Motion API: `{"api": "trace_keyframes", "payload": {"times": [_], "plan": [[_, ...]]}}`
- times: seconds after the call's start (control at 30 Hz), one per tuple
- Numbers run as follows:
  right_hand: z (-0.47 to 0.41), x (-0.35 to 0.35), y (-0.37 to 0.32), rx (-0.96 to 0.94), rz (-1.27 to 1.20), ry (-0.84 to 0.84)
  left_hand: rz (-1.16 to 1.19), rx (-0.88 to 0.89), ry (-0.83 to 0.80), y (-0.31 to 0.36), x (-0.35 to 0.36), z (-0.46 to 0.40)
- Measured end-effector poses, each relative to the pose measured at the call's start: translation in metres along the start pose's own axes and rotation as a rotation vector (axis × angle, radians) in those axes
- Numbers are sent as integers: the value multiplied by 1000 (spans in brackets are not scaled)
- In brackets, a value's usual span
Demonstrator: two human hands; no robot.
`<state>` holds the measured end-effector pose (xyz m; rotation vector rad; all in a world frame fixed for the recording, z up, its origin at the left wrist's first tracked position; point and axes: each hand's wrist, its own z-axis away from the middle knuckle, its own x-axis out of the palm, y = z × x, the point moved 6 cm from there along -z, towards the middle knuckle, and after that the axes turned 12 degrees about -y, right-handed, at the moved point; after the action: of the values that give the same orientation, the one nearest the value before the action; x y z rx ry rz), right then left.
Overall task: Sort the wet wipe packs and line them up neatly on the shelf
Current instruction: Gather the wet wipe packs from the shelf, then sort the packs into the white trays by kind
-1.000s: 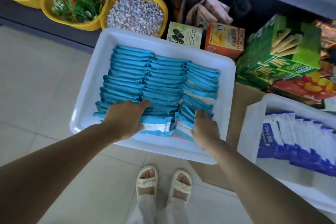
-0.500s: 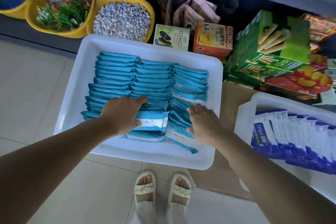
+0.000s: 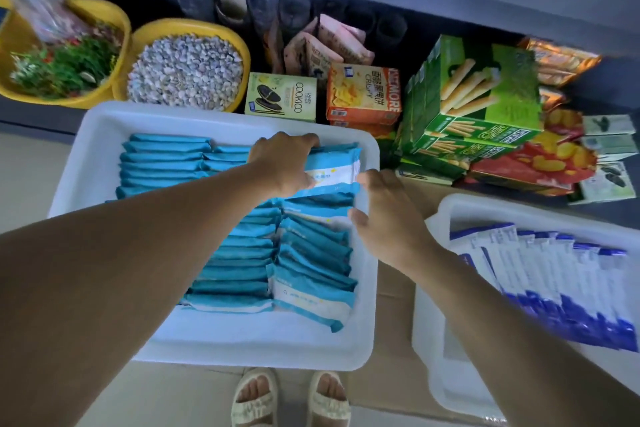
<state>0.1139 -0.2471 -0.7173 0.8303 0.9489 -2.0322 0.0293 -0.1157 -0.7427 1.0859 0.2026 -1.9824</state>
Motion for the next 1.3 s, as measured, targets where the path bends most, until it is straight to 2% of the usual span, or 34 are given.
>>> {"api": "trace_keyframes", "payload": {"times": [0.27,0.5,0.63,0.73,0.9,1.07,1.3], "plan": [[4,4,-7,-30,24,-31,-223,-109,175,-3,8,9],[13,-4,-17,-2,34,-63,-151,-142,162,-17,-18,44],[34,-34,-40,-8,79,-46,27,-79,122,-11,-53,85],[62,-76,-65,-44,110,-15,146,-37,54,-1,-85,126],[126,-175,-110,-90,134,81,118,1,114,29,-169,204],[198,-283,-151,-95,171,208,104,86,251,66,-271,286],[304,-420,-184,-50,245,477,-72,142,518,130,-399,390]]}}
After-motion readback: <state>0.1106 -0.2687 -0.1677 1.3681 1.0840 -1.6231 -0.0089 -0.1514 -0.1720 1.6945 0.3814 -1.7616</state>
